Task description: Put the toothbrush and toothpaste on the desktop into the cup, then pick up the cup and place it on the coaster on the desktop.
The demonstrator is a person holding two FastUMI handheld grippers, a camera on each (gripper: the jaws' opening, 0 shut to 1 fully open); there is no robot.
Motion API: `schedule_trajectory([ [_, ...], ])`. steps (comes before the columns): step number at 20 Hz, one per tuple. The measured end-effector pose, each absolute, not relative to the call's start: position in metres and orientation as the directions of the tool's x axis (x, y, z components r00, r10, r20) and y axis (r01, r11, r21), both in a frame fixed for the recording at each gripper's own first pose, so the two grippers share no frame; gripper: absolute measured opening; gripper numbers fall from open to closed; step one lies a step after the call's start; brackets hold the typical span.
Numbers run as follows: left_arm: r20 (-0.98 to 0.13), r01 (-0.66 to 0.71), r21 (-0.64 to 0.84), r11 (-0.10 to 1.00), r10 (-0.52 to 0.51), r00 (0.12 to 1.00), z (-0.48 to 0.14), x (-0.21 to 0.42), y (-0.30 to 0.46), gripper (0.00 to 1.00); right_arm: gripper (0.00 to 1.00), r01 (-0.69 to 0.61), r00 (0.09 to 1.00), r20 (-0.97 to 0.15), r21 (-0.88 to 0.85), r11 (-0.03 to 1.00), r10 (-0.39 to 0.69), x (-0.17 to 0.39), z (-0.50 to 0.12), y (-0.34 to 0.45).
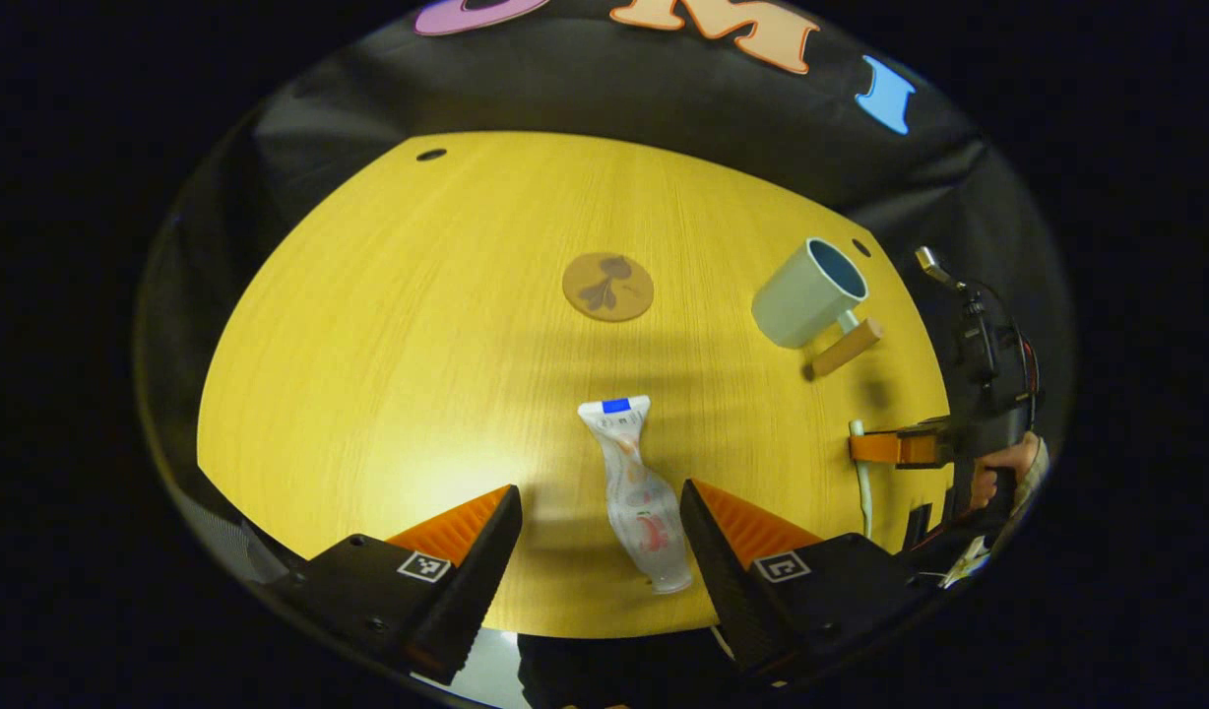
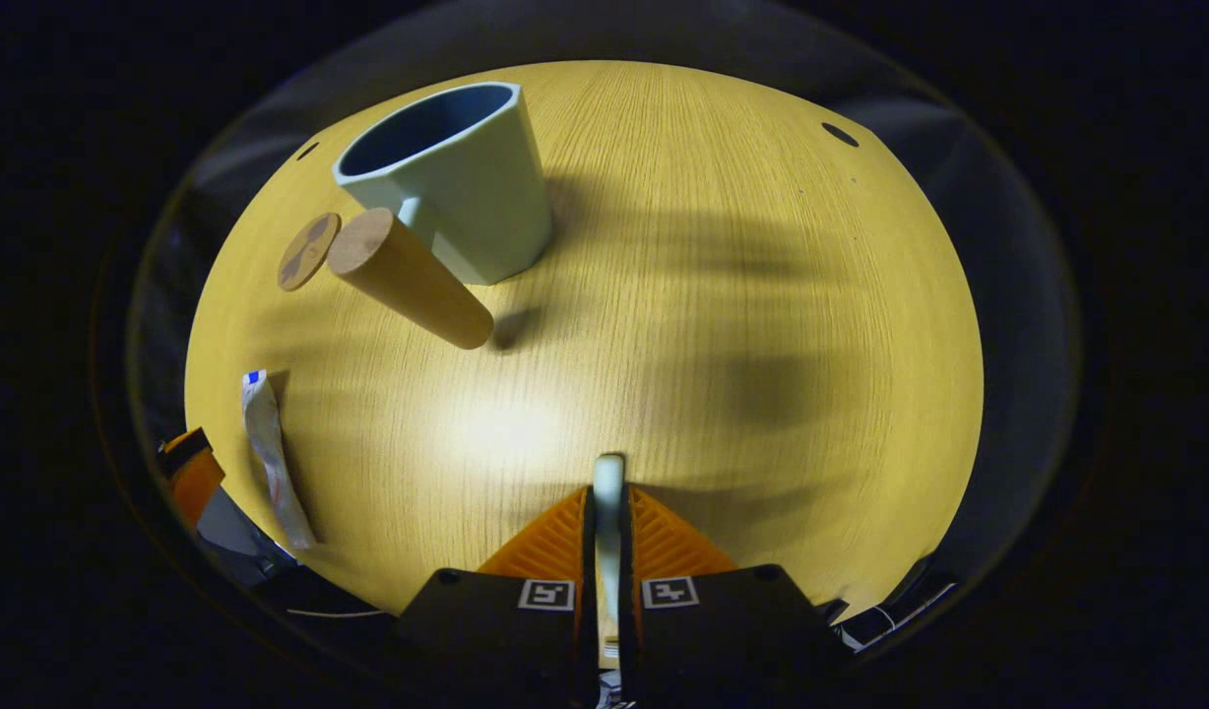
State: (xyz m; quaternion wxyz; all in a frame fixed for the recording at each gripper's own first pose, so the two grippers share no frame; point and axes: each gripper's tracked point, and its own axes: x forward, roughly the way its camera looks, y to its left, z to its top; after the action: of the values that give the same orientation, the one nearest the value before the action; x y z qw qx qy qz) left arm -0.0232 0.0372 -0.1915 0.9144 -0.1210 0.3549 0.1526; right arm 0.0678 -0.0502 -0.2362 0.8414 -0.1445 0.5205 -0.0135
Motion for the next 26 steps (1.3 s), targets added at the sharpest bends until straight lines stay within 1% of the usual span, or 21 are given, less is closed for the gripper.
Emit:
schedule_trajectory([
  [1, -0.706, -0.376, -0.136, 0.916, 0.177, 0.686, -0.193, -0.019, 0.032, 0.95, 0.11, -0.127, 0.458, -0.872, -0.256, 0.958, -0.172, 0.068, -0.236, -0.051],
  [3, -0.728, -0.392, -0.155, 0.907, 0.164, 0.666, -0.197, -0.011, 0.028, 0.95, 0.11, -0.120, 0.454, -0.874, -0.251, 0.961, -0.171, 0.067, -0.237, -0.049],
  [6, -0.765, -0.410, -0.118, 0.904, 0.181, 0.618, -0.205, -0.001, 0.034, 0.95, 0.11, -0.139, 0.462, -0.871, -0.257, 0.956, -0.167, 0.068, -0.236, -0.049],
  [8, -0.775, -0.427, -0.111, 0.898, 0.191, 0.603, -0.208, 0.007, 0.037, 0.94, 0.11, -0.150, 0.466, -0.869, -0.261, 0.954, -0.164, 0.069, -0.236, -0.049],
  [9, -0.781, -0.434, -0.109, 0.895, 0.193, 0.594, -0.210, 0.010, 0.040, 0.96, 0.11, -0.150, 0.467, -0.869, -0.260, 0.954, -0.164, 0.069, -0.236, -0.049],
  [11, -0.792, -0.444, -0.098, 0.891, 0.200, 0.576, -0.214, 0.013, 0.044, 0.95, 0.11, -0.155, 0.467, -0.870, -0.259, 0.953, -0.160, 0.069, -0.236, -0.048],
  [14, -0.800, -0.451, -0.095, 0.887, 0.202, 0.565, -0.217, 0.017, 0.048, 0.86, 0.11, -0.160, 0.468, -0.870, -0.257, 0.953, -0.156, 0.069, -0.236, -0.048],
  [15, -0.804, -0.452, -0.091, 0.887, 0.202, 0.559, -0.218, 0.018, 0.049, 0.85, 0.10, -0.160, 0.468, -0.869, -0.259, 0.953, -0.158, 0.069, -0.236, -0.048],
  [18, -0.818, -0.457, -0.078, 0.886, 0.205, 0.538, -0.222, 0.019, 0.052, 0.79, 0.11, -0.165, 0.473, -0.866, -0.266, 0.950, -0.161, 0.069, -0.235, -0.048],
  [19, -0.820, -0.453, -0.077, 0.888, 0.202, 0.536, -0.222, 0.020, 0.053, 0.80, 0.11, -0.164, 0.473, -0.866, -0.267, 0.950, -0.162, 0.069, -0.235, -0.048],
  [20, -0.823, -0.452, -0.073, 0.889, 0.203, 0.531, -0.224, 0.021, 0.053, 0.71, 0.10, -0.165, 0.473, -0.866, -0.268, 0.949, -0.162, 0.069, -0.236, -0.048],
  [21, -0.826, -0.450, -0.070, 0.890, 0.201, 0.526, -0.225, 0.022, 0.053, 0.66, 0.10, -0.165, 0.473, -0.866, -0.269, 0.949, -0.163, 0.069, -0.235, -0.048],
  [22, -0.831, -0.447, -0.069, 0.892, 0.197, 0.521, -0.226, 0.022, 0.053, 0.59, 0.11, -0.165, 0.474, -0.865, -0.271, 0.948, -0.164, 0.069, -0.236, -0.047],
  [26, -0.842, -0.443, -0.060, 0.894, 0.193, 0.503, -0.228, 0.024, 0.053, 0.49, 0.10, -0.166, 0.475, -0.865, -0.271, 0.948, -0.164, 0.069, -0.235, -0.047],
])
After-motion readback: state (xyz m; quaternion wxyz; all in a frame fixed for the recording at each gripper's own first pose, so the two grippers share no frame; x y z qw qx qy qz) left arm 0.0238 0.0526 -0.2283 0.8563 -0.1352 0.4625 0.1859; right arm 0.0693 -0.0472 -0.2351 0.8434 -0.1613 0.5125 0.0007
